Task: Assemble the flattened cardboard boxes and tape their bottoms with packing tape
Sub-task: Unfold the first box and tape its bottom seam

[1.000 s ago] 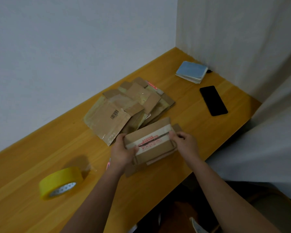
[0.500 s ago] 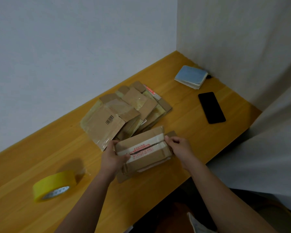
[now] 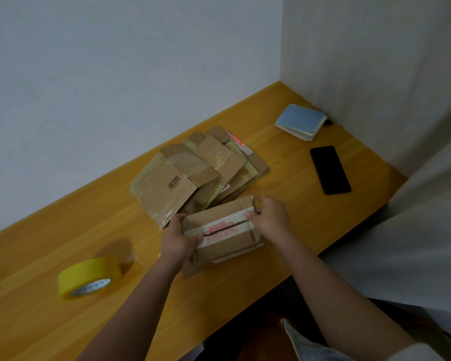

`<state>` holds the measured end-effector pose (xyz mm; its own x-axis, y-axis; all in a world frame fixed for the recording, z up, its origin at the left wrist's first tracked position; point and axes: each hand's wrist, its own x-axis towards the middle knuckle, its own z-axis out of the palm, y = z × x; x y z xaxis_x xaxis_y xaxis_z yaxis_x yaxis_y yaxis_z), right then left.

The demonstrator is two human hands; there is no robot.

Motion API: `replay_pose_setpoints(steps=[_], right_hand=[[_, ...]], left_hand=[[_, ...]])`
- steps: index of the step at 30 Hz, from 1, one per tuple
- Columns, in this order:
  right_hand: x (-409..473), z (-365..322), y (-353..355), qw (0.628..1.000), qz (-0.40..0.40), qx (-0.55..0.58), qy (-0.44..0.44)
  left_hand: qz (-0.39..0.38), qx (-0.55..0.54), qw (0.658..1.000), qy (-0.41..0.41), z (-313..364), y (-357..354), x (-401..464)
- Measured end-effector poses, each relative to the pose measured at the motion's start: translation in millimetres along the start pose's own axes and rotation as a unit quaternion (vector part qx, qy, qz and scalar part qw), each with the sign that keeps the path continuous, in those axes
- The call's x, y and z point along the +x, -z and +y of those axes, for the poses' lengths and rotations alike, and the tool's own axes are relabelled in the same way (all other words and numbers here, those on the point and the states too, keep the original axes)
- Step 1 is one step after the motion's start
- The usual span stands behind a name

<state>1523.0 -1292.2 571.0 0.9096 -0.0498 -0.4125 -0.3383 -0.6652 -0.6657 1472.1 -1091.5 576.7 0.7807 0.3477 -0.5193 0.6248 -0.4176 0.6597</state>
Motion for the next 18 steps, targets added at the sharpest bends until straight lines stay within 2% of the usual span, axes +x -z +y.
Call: replay_pose_setpoints(steps=[3,6,8,11,15,18], right_hand=[[-2,-1,22,0.993,-0.114,-0.032,-0.022],[-10,10,44,0.979,-0.175,0.023,-0.097],[-14,20,56,0.973,-0.148,0.076,-0.157],[-16,30,60,0.961,-0.075,0.151,-0.219],[-25,24,34,0.926,-0.032,0.285,-0.245],[-30,7,2,0.897,-0.024,0.366,-0.247]], left_hand=[[-0.022,0.01,0.999,-0.043,11,1,-3],[-0.04,-0.015,0.995,-0.089,28,-6,-5],[-0.058,-0.034,0.994,-0.085,35,-14,-5],[-0.063,0.002,0.996,-0.061,36,-25,-8],[-0.107,-0.028,0.994,-0.02,31,-27,-8],[-0.11,-0.084,0.988,-0.068,33,-22,-10]])
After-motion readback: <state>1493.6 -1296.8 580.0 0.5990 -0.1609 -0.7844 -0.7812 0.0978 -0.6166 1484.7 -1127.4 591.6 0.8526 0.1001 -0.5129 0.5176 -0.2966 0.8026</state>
